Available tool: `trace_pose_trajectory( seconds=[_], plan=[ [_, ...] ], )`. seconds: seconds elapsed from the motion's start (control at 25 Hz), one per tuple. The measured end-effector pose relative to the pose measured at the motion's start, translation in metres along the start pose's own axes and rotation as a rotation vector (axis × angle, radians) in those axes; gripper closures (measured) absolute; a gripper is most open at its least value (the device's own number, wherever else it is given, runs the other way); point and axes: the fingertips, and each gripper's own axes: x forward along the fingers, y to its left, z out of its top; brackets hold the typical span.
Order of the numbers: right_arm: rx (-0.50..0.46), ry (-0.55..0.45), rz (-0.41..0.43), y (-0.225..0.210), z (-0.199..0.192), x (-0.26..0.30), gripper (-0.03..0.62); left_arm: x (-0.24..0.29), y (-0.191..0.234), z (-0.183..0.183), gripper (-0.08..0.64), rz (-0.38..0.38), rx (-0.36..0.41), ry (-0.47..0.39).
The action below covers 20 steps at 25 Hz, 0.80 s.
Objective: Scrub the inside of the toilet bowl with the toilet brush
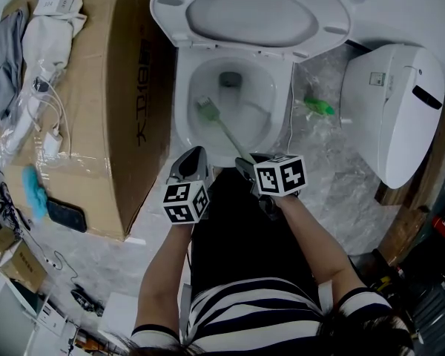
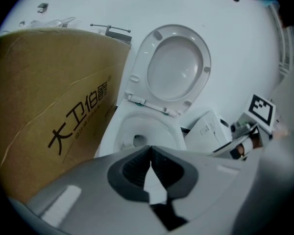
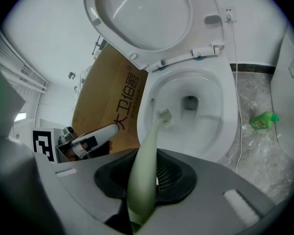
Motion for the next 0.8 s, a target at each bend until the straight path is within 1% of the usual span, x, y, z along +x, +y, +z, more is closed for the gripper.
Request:
trace_pose_trajectory(
  seconds=[0.2,0.44,0.8],
  plan=[
    [-0.036,-0.050,0.004,0.002,0.013,-0.013,0.505,-0.001,0.000,0.001,0.560,0.006,-0.011,-0.012],
    [-0.079,-0.079,-0.008,0.003,0.027,-0.018,0.505,0.002,-0.001,0.007,0.560,0.012,-0.018,-0.025],
    [-0.166,-0.090,-0.050,-0.001,0.051,-0.016,0.505,0.006,-0.002,0.016,0.560,0.017,-0.017,-0.042]
  ],
)
